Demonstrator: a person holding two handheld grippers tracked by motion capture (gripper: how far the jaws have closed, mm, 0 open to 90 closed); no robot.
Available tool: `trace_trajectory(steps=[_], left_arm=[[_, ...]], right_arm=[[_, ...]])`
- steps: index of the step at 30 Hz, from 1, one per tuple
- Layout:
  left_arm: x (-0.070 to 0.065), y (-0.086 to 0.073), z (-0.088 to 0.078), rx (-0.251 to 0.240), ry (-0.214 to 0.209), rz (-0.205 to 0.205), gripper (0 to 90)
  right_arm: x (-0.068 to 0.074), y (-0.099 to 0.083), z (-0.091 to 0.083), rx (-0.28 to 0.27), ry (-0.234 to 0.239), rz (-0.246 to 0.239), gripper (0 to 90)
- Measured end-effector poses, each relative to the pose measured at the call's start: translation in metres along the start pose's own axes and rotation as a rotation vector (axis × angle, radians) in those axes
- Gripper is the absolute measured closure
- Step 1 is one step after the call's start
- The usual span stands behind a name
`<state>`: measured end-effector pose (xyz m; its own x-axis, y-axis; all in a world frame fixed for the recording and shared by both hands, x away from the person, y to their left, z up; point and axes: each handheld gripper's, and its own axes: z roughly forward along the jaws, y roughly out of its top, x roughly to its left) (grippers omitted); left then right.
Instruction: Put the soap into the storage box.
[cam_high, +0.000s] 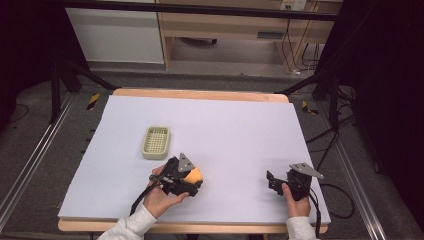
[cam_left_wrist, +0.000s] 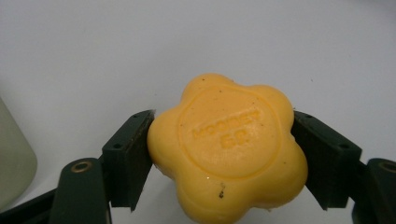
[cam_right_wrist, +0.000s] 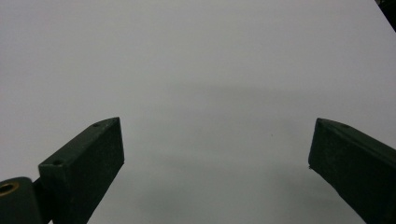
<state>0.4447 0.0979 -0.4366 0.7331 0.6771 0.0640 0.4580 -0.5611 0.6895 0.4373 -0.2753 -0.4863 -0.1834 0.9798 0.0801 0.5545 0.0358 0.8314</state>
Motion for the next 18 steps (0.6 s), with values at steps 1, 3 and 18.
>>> trace_trajectory(steps=[1,3,18], left_arm=[[0.001,0.0,-0.001,-0.002,-0.003,-0.005,26.3],[0.003,0.0,-0.003,-0.007,0.003,-0.009,26.3],[0.026,0.0,-0.02,-0.042,0.048,-0.062,26.3]], right_arm=[[0.0,0.0,0.0,0.0,0.0,0.0,3.9],[0.0,0.0,0.0,0.0,0.0,0.0,3.9],[0.0,0.0,0.0,-0.002,0.002,0.0,3.9]])
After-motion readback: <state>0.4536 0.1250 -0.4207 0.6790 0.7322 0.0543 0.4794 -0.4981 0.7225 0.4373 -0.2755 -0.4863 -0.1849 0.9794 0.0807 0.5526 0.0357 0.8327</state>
